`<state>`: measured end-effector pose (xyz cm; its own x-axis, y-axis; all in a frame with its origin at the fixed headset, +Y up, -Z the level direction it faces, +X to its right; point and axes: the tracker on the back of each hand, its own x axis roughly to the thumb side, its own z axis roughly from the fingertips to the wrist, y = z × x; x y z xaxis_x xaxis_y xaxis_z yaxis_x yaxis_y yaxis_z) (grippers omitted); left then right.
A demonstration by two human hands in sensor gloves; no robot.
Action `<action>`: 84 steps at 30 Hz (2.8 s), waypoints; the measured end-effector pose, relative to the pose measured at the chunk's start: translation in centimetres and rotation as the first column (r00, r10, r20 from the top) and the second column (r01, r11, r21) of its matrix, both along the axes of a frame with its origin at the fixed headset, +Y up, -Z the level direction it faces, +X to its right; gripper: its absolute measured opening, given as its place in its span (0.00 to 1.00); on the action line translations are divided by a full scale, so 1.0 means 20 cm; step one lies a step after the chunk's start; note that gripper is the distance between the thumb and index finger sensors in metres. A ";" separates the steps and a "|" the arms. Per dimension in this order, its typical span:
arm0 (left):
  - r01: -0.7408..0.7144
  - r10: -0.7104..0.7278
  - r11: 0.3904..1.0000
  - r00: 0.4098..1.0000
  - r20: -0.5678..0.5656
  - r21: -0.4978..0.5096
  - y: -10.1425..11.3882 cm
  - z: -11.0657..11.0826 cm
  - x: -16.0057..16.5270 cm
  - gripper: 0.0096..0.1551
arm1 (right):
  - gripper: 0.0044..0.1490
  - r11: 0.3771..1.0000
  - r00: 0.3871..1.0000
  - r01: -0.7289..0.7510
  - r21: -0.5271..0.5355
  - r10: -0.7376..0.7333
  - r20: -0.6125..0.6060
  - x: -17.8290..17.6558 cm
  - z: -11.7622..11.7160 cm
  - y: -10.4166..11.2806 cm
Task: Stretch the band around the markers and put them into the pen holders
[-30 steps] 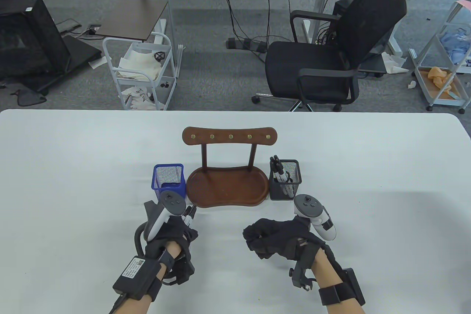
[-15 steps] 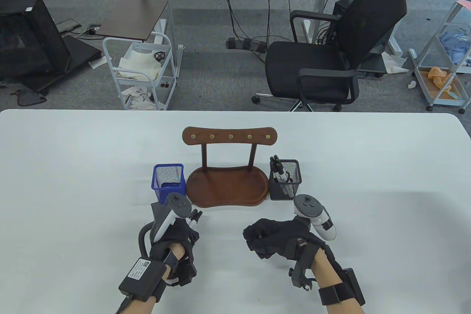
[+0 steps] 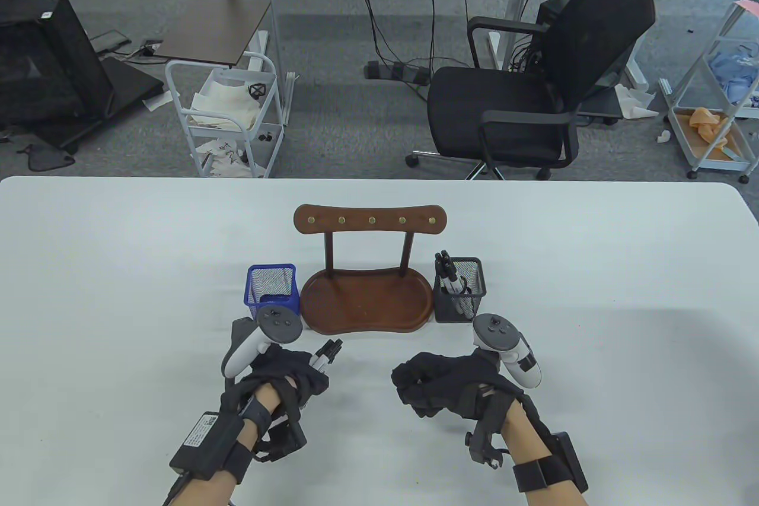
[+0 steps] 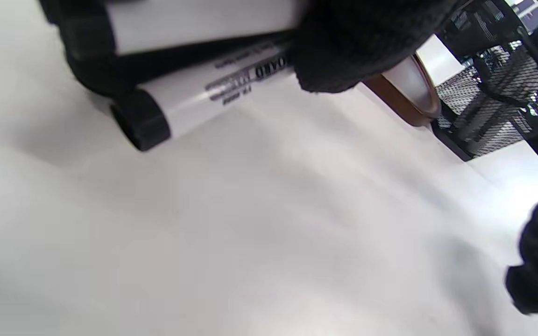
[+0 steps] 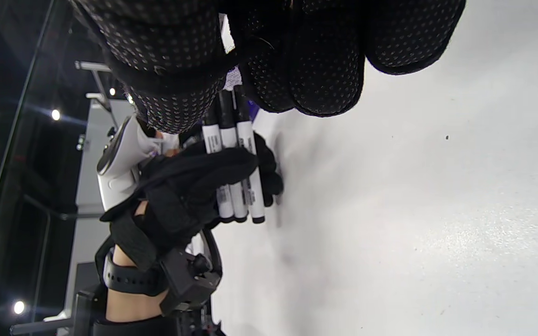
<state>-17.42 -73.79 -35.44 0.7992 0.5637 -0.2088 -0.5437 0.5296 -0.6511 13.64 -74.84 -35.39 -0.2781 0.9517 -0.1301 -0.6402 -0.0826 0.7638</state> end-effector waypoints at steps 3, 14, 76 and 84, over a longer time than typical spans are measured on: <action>-0.002 0.001 1.000 0.998 0.068 0.024 0.04 -0.02 0.03 0.26 | 0.29 1.000 1.000 -0.004 -0.002 0.004 0.003 0.00 0.00 0.00; -0.078 0.086 0.996 0.914 0.396 -0.036 0.18 -0.09 0.17 0.26 | 0.36 1.000 0.999 -0.010 0.003 0.010 0.045 0.02 -0.01 0.00; -0.283 0.305 0.951 0.779 0.548 -0.127 0.13 -0.04 0.48 0.29 | 0.37 0.987 0.988 -0.130 0.096 0.120 0.100 0.01 -0.01 0.03; -0.422 0.419 0.904 0.837 0.352 -0.074 0.12 -0.01 0.43 0.31 | 0.29 0.995 0.987 -0.083 0.056 0.074 0.146 0.01 -0.02 0.01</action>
